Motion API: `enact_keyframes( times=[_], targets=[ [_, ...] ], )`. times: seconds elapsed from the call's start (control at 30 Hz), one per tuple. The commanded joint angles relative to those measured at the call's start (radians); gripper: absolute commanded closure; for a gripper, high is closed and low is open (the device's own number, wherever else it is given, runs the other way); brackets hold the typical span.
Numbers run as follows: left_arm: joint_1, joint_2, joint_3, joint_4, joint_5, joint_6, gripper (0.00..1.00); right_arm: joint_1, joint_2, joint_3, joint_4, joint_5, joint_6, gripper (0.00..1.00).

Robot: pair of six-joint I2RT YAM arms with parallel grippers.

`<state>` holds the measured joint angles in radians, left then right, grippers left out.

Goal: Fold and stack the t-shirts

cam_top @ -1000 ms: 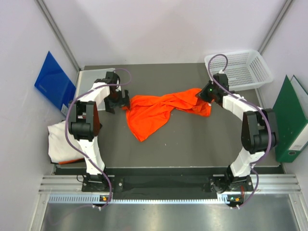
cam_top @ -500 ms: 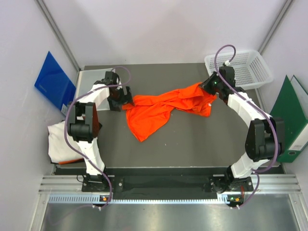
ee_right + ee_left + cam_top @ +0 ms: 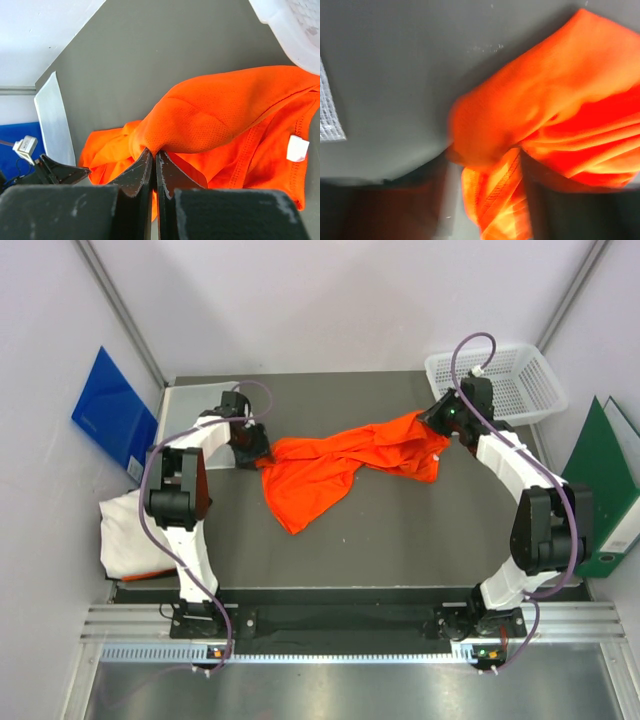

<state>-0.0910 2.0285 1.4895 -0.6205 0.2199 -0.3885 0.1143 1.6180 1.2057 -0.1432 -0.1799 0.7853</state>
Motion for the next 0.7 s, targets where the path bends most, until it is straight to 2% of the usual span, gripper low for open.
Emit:
enact_keyframes(
  times=[0.0,0.03,0.17,0.3,0.5,0.67],
  targets=[
    [0.005,0.006,0.032,0.038,-0.020,0.005,0.91,-0.015,-0.013,0.006,0.039,-0.020,-0.017,1.00],
    [0.005,-0.014,0.034,0.038,-0.046,0.000,1.00,-0.015,-0.015,0.005,0.039,-0.021,-0.017,1.00],
    [0.005,-0.076,0.052,0.047,-0.091,0.013,1.00,-0.016,-0.020,-0.006,0.039,-0.023,-0.015,1.00],
    [0.007,-0.106,0.145,0.021,-0.116,0.037,1.00,-0.016,-0.023,0.003,0.037,-0.024,-0.020,1.00],
    [0.007,-0.155,0.328,0.005,-0.137,0.033,1.00,-0.016,-0.032,0.165,-0.030,-0.046,-0.087,1.00],
    [0.007,-0.272,0.379,0.062,-0.177,0.010,1.00,-0.013,-0.102,0.299,-0.125,-0.033,-0.205,1.00]
  ],
)
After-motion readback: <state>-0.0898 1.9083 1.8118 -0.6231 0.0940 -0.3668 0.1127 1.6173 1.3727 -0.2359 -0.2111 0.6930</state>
